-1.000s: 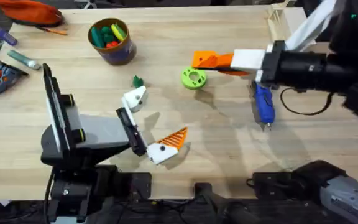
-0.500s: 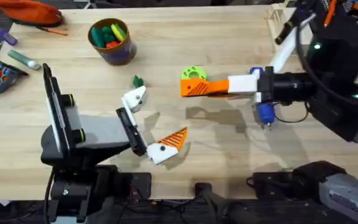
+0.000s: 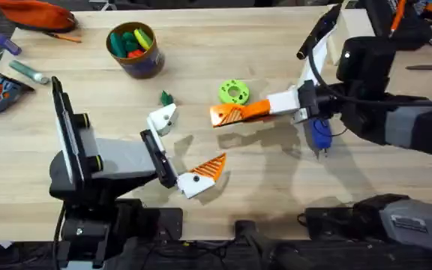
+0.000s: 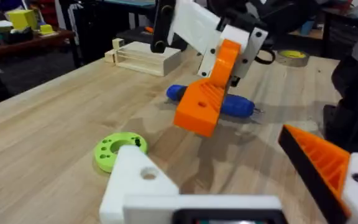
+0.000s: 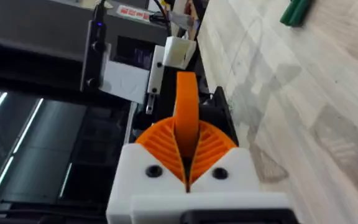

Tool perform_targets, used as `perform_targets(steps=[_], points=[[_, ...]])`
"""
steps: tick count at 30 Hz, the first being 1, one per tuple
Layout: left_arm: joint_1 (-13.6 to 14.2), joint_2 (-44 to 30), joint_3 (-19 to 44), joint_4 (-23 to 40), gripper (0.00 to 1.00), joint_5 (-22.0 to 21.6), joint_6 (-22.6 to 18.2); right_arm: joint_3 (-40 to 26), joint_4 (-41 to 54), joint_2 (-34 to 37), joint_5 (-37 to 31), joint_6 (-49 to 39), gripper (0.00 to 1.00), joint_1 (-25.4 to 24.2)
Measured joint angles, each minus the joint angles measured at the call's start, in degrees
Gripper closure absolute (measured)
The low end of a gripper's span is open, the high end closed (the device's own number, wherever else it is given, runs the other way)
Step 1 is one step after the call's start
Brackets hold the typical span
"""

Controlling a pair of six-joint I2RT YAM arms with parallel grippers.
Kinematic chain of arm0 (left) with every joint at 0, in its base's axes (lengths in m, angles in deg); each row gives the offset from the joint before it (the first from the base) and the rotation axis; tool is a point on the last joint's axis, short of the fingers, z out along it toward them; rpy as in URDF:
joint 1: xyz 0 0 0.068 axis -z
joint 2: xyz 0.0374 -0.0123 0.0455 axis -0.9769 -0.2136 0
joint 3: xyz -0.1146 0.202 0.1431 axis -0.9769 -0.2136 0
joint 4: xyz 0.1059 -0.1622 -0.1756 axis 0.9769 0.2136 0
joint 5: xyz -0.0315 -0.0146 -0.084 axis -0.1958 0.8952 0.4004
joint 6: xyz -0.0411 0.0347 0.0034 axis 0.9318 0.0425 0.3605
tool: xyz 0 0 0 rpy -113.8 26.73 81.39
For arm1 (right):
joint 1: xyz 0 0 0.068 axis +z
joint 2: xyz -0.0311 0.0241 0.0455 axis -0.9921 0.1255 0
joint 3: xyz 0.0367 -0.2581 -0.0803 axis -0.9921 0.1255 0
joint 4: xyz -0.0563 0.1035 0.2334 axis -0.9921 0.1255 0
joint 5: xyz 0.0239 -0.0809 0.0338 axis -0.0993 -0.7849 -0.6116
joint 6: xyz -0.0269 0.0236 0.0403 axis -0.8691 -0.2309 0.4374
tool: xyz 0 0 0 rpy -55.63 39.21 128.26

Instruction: Pick up the gripper from the table and insert it into the empty holder that is missing its gripper. Then pick up a screw, insert it into the mounting hole, and use the screwdriver to tighten it. Finally, clean up the table by picking up the vegetable and placing it into the bucket.

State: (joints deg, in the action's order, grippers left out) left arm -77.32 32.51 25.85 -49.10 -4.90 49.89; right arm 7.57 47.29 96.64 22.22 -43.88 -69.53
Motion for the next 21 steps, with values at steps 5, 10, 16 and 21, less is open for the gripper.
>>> perform_targets(steps=[5,10,16,21], points=[[0.0,0.0,0.0,0.0,0.015,0.0,0.0,0.0,-12.8,5.1,2.9,7.6,0.99,-0.2],[0.0,0.0,0.0,0.0,0.015,0.0,0.0,0.0,-21.8,8.7,4.6,14.9,0.99,-0.2],[0.0,0.0,0.0,0.0,0.015,0.0,0.0,0.0,-22.1,12.8,5.6,18.2,0.99,0.0],[0.0,0.0,0.0,0.0,0.015,0.0,0.0,0.0,-22.3,14.3,6.4,19.3,0.99,1.2]])
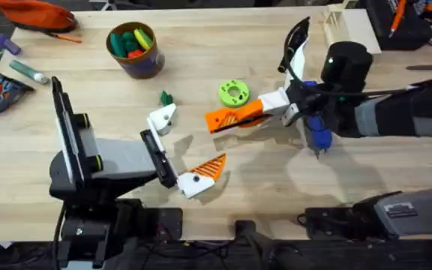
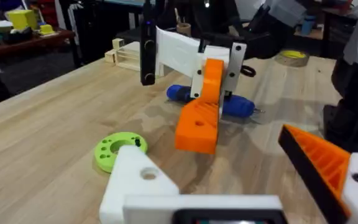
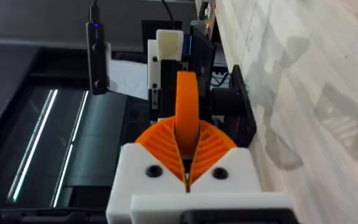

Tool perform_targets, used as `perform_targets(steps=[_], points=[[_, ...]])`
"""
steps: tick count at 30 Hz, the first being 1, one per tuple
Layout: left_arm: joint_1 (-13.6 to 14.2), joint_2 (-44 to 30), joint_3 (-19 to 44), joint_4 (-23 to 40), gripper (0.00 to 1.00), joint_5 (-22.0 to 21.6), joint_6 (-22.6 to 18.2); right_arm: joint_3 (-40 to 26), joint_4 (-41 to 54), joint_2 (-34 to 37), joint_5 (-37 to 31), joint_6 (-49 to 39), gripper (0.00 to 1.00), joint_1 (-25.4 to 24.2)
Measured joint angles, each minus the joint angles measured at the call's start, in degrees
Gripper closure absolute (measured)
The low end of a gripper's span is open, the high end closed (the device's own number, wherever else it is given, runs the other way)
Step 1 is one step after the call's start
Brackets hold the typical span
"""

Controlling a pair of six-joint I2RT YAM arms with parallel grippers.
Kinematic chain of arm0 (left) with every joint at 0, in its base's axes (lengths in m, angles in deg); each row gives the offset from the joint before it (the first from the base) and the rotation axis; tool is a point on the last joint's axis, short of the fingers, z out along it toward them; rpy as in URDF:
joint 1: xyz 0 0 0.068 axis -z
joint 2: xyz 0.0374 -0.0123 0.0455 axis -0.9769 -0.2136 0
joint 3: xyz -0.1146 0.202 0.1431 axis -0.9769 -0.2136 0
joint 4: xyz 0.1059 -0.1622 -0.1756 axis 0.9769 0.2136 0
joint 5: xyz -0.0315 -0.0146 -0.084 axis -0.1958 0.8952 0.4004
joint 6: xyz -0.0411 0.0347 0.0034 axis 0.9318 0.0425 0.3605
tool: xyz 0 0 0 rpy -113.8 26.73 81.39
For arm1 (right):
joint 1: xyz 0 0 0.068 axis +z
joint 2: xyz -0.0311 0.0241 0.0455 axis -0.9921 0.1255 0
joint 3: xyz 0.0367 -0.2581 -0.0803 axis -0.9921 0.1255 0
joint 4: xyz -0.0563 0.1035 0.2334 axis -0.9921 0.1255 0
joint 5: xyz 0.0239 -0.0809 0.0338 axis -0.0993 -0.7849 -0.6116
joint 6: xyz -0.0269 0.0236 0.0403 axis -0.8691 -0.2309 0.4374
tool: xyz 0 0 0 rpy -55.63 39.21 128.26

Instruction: Pick up the gripper from the table and insert it into the empty holder that is missing its gripper. Then pick up a screw, insert it into the mounting hole, and use the screwdriver to tighten it. Finally, clean up the table by picking up the vegetable and placing it into the bucket.

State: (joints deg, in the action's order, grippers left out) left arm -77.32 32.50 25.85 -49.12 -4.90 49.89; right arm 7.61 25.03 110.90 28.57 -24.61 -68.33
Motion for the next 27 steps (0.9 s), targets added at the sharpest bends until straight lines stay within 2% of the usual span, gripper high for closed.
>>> perform_targets(steps=[13,19,27], points=[[0.0,0.0,0.0,0.0,0.015,0.0,0.0,-2.9,-0.2,0.0,0.3,3.6,0.99,3.5],[0.0,0.0,0.0,0.0,0.015,0.0,0.0,-4.1,-0.2,0.0,-0.4,1.3,0.99,5.6],[0.0,0.0,0.0,0.0,0.015,0.0,0.0,-4.3,-0.1,0.5,-1.6,-0.8,0.99,5.8]])
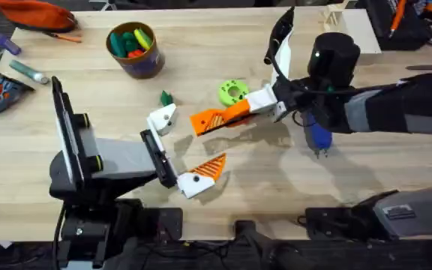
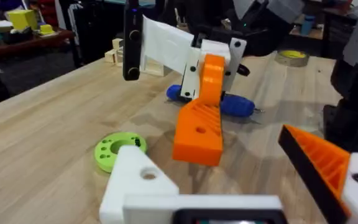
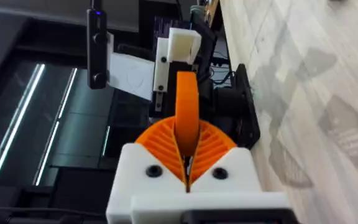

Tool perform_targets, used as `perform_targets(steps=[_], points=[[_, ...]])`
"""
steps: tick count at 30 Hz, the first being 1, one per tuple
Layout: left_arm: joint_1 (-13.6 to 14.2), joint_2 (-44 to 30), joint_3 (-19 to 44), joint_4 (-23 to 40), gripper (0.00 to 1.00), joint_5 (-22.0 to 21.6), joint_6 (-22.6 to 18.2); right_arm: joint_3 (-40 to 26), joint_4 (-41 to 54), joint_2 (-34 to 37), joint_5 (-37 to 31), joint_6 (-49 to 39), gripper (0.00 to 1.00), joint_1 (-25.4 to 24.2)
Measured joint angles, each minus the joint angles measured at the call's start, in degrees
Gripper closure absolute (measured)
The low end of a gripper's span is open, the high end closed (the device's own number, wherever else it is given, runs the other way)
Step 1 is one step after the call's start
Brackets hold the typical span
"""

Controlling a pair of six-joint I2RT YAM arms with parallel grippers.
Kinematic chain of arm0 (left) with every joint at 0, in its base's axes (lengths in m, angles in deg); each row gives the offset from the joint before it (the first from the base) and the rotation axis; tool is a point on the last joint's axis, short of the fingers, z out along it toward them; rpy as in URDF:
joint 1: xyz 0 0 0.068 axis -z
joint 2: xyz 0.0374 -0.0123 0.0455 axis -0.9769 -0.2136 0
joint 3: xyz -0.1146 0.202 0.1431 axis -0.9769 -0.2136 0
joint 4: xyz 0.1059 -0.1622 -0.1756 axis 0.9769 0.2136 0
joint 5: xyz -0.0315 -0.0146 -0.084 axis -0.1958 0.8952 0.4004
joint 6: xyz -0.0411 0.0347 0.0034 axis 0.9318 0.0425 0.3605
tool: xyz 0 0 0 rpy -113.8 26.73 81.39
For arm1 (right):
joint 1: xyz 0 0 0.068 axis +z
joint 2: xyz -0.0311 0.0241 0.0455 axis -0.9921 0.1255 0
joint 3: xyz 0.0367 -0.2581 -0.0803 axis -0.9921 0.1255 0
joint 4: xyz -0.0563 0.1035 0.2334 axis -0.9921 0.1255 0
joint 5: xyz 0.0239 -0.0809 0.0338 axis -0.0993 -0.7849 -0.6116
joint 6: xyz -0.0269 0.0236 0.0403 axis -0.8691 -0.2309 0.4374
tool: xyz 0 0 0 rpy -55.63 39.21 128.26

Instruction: Pick up the gripper from the table and insert it into the empty holder that is missing its gripper. Then pick up a screw, insert it into the mounting hole, and use the screwdriver to tighten it. Finally, clean up the table by picking up the vegetable and placing it into the bucket.

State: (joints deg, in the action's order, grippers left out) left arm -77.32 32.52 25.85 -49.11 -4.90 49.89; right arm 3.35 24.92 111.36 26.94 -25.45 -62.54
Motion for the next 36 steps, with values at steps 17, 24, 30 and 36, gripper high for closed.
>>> perform_targets(steps=[17,24,30,36], points=[[0.0,0.0,0.0,0.0,0.016,0.0,0.0,-4.8,1.1,1.8,0.0,-0.4,0.99,2.5],[0.0,0.0,0.0,0.0,0.015,0.0,0.0,-6.2,1.3,5.6,0.0,-0.4,0.99,4.2],[0.0,0.0,0.0,0.0,0.016,0.0,0.0,-7.1,1.2,5.7,0.0,-0.4,0.99,4.7],[0.0,0.0,0.0,0.0,0.015,0.0,0.0,-7.1,1.3,5.7,0.0,-0.4,0.99,4.7]])
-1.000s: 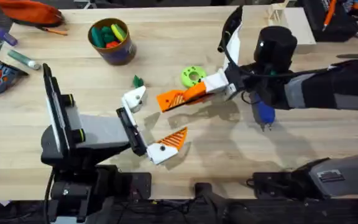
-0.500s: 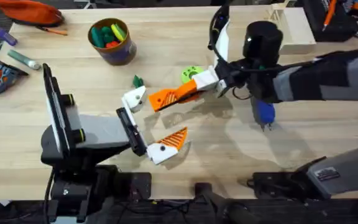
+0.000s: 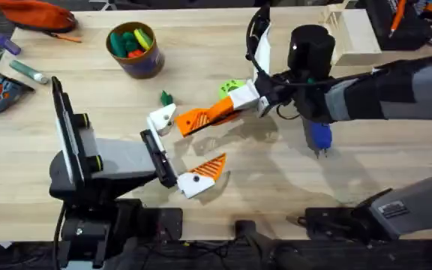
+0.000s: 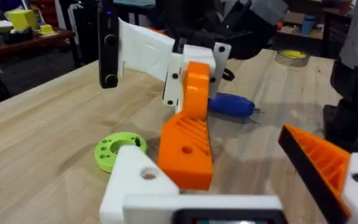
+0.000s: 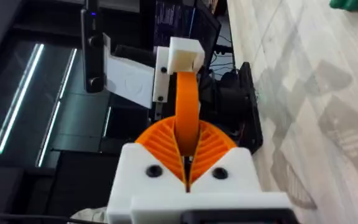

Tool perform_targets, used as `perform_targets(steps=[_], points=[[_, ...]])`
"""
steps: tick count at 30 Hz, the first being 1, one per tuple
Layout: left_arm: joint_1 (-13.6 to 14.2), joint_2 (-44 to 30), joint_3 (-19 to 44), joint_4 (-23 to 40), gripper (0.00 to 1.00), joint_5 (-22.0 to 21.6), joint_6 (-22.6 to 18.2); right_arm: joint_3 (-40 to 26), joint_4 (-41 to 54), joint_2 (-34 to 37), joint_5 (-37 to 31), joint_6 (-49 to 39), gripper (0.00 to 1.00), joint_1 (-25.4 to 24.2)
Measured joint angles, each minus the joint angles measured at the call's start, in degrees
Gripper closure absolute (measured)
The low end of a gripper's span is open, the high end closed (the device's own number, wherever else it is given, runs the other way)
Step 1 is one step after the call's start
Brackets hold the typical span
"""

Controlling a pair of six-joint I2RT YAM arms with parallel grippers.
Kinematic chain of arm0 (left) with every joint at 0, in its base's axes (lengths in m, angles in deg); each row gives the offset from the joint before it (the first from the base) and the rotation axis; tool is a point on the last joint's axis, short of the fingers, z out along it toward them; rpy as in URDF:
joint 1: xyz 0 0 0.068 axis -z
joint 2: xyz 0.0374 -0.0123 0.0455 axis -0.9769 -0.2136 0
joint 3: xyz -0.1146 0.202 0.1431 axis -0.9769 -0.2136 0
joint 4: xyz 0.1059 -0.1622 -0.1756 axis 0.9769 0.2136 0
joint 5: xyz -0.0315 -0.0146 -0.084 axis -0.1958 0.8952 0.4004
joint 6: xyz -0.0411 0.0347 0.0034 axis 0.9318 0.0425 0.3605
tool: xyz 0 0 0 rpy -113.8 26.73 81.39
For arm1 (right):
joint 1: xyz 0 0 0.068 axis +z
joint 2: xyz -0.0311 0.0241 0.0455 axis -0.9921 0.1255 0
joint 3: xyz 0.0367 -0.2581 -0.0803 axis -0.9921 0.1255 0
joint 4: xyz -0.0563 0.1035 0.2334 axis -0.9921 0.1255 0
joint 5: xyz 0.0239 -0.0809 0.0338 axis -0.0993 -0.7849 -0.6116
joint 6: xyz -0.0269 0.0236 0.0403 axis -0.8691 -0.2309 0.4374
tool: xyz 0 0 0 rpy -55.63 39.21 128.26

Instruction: Pick up the gripper from the table and insert it into the empty holder that is missing its gripper. Then pick up a screw, insert it into the mounting hole, and use the screwdriver to tighten it. Finally, clean up the table by picking up the vegetable and placing it into the bucket.

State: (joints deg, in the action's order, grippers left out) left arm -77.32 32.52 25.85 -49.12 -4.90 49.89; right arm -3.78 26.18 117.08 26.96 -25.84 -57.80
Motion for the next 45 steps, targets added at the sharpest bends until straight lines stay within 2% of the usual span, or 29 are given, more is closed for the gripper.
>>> perform_targets(steps=[45], points=[[0.0,0.0,0.0,0.0,0.015,0.0,0.0,0.0,0.0,0.0,-1.5,0.1,0.99,0.0]])
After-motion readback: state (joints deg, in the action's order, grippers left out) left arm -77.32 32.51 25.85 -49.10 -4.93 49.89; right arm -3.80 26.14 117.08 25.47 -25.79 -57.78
